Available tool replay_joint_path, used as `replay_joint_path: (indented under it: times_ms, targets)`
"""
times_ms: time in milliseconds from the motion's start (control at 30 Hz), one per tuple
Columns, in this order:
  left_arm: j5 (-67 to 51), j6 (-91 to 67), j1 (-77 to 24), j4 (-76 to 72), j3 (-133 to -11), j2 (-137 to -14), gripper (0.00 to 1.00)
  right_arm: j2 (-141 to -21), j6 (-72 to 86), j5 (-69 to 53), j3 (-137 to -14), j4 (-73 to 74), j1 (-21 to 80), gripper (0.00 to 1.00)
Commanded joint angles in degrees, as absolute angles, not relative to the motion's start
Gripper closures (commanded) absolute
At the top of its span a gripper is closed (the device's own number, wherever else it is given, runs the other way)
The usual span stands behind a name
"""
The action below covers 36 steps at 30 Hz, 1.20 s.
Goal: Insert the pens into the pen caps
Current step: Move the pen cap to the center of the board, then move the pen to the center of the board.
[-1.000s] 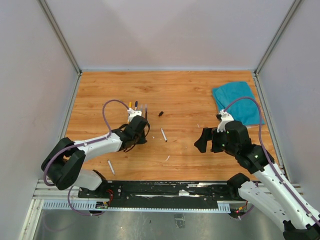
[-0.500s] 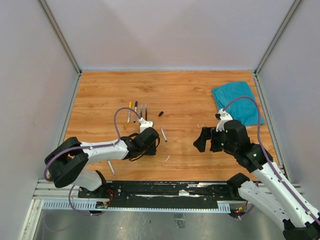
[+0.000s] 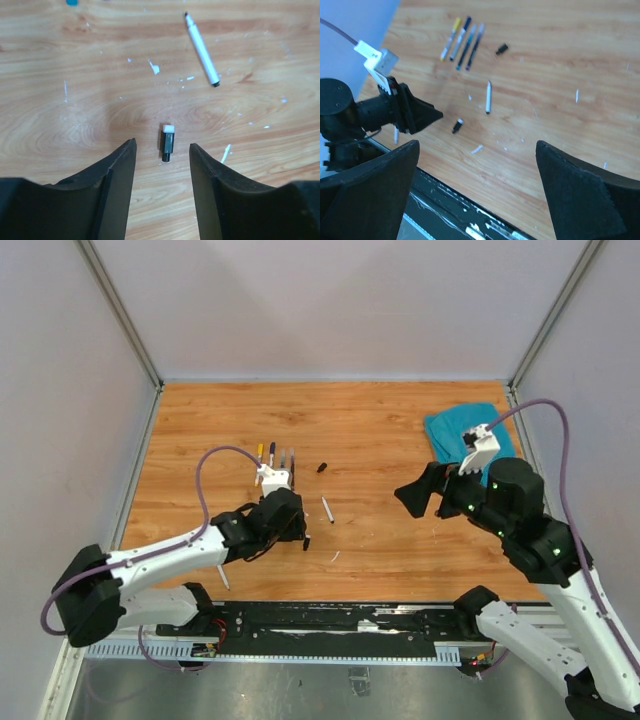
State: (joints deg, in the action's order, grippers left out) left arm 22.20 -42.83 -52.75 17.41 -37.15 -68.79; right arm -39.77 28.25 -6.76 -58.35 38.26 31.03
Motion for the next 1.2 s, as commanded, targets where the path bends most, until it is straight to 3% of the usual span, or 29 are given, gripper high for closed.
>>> replay_joint_path:
  times_ms: [0, 167, 500, 600, 1167]
  targets:
    - [27.67, -42.96, -53.09, 24.29, -39.45, -60.88, 0.47, -40.35, 27.41, -5.19, -66.15, 40.43, 30.15, 0.00]
    - [30.88, -49.64, -53.08, 33.70, -39.30, -53.01, 0.46, -41.81, 26.44, -1.90, -72.35, 39.75, 30.15, 0.00]
    - [34.88, -87.30, -53.09, 61.21, -32.42, -44.39, 0.45, -41.41, 27.87, -1.73, -70.01, 33.58, 30.14, 0.00]
    - [34.83, -96.34, -53.08, 67.64, -31.04, -46.38, 0.46, -42.39, 25.82, -0.76, -72.02, 34.61, 30.15, 0.00]
    - [39.11, -108.07, -53.08, 70.60, -32.50, -68.19, 0.42, -43.59, 18.28, 1.16, -75.80, 34.59, 30.10, 0.01]
